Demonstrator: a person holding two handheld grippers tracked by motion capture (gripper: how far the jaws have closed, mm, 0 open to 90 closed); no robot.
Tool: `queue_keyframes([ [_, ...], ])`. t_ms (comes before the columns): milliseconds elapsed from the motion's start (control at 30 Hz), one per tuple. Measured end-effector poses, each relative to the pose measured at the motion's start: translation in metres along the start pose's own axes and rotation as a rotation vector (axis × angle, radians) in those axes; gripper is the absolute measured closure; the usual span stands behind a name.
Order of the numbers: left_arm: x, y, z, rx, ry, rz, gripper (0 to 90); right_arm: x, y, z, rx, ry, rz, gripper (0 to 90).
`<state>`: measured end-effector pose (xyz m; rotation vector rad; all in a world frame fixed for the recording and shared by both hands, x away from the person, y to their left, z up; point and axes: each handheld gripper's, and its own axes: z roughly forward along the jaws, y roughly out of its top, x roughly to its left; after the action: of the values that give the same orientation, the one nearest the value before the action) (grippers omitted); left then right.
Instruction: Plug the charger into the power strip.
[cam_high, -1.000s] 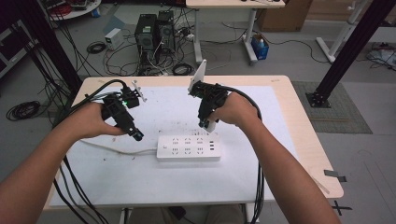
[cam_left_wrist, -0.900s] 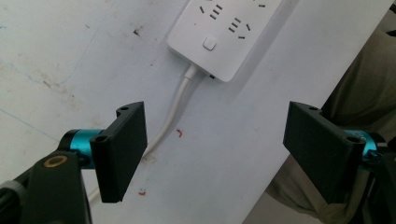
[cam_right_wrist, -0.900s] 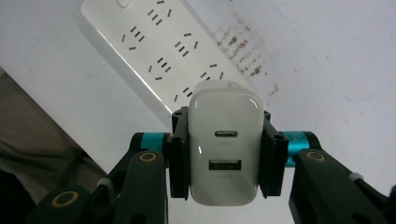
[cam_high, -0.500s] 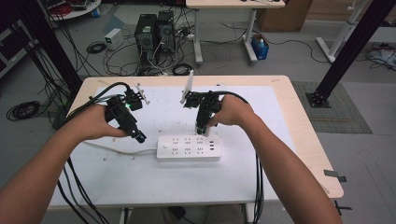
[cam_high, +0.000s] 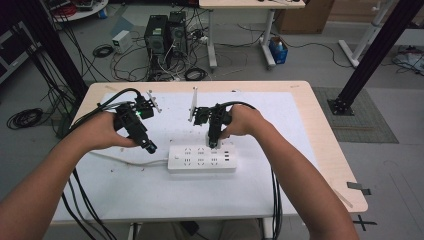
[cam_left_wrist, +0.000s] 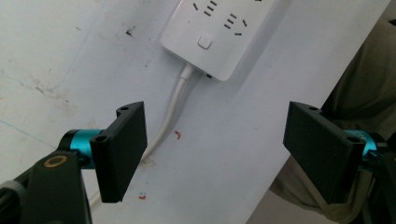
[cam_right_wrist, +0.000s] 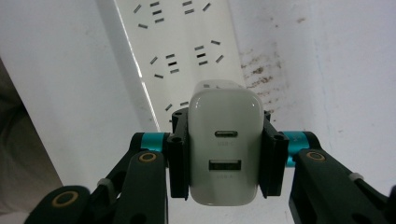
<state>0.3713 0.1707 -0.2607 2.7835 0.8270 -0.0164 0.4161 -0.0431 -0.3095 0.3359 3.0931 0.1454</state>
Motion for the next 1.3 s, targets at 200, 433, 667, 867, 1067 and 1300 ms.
queue_keyframes([
  [200, 0.000, 0.001, 0.002, 0.004, -0.001, 0.006, 21.8, -0.001, 0.001, 0.006, -0.008, 0.032, -0.050, 62.2],
  [433, 0.000, 0.001, 0.003, 0.009, -0.001, 0.007, 21.9, -0.003, 0.002, 0.017, 0.012, 0.054, -0.082, 62.2],
  [667, 0.001, 0.000, 0.004, 0.014, 0.000, 0.012, 21.9, -0.007, 0.002, 0.025, 0.013, 0.068, -0.109, 62.2],
  [867, 0.002, 0.001, 0.007, 0.019, -0.004, 0.012, 21.9, -0.010, 0.002, 0.031, 0.022, 0.063, -0.120, 62.2],
  [1067, 0.004, 0.000, 0.008, 0.022, -0.005, 0.010, 21.8, -0.013, -0.001, 0.036, 0.020, 0.068, -0.118, 62.2],
  [1300, 0.006, -0.001, 0.010, 0.024, -0.001, 0.007, 21.9, -0.013, 0.000, 0.040, 0.019, 0.072, -0.134, 62.2],
])
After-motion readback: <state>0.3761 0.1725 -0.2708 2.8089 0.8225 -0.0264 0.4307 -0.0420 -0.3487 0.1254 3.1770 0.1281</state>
